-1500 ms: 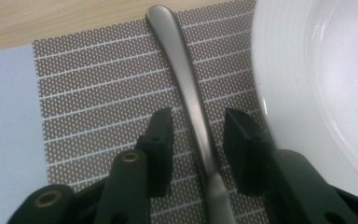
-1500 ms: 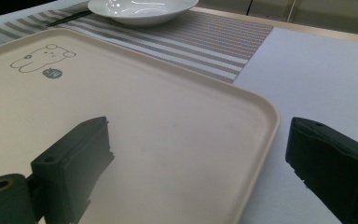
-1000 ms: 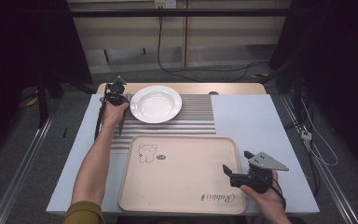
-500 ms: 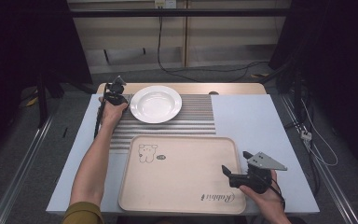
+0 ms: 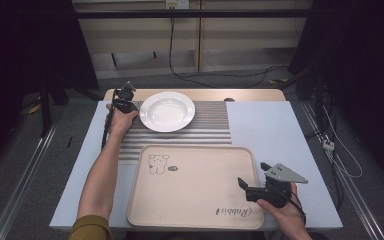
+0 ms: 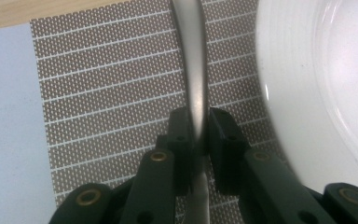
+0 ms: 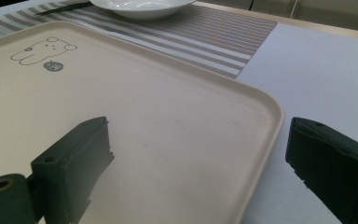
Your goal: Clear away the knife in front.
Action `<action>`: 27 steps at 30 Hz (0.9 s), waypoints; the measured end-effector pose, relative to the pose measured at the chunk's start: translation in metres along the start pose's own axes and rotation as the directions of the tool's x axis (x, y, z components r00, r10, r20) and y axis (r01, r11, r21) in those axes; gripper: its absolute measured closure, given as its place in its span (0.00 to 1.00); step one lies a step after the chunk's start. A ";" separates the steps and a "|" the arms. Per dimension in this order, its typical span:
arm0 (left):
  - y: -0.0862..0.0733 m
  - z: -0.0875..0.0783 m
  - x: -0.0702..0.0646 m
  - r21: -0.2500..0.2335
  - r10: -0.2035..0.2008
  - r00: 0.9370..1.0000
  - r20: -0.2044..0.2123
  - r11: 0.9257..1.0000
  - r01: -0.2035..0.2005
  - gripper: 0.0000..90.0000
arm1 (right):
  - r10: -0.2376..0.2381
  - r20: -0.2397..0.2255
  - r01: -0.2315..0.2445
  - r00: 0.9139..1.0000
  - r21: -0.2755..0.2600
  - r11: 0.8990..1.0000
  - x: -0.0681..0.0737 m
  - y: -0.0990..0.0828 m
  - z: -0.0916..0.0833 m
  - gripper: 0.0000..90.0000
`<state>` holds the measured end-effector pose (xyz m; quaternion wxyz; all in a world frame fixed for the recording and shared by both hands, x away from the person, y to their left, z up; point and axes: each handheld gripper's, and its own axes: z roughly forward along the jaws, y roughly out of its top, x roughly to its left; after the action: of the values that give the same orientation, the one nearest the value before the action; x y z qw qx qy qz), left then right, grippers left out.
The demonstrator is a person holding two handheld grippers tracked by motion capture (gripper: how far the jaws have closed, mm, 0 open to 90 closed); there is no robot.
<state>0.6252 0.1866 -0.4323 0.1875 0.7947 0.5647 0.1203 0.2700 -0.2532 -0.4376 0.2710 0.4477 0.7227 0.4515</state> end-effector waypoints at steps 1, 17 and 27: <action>0.000 0.000 0.000 -0.002 -0.003 1.000 0.000 1.000 0.003 0.88 | 0.000 0.000 0.000 1.000 0.000 1.000 0.000 0.000 0.000 0.07; -0.001 -0.003 0.002 0.003 -0.022 1.000 -0.008 1.000 0.022 0.89 | 0.000 0.005 0.000 1.000 0.001 1.000 -0.001 0.000 0.000 0.07; -0.001 -0.013 0.007 -0.014 -0.035 0.999 -0.006 0.999 0.035 0.89 | 0.000 0.008 0.000 1.000 0.001 1.000 -0.001 0.000 0.000 0.07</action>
<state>0.6214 0.1960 -0.4212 0.1932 0.7830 0.5782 0.1235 0.2707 -0.2544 -0.4373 0.2736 0.4497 0.7217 0.4495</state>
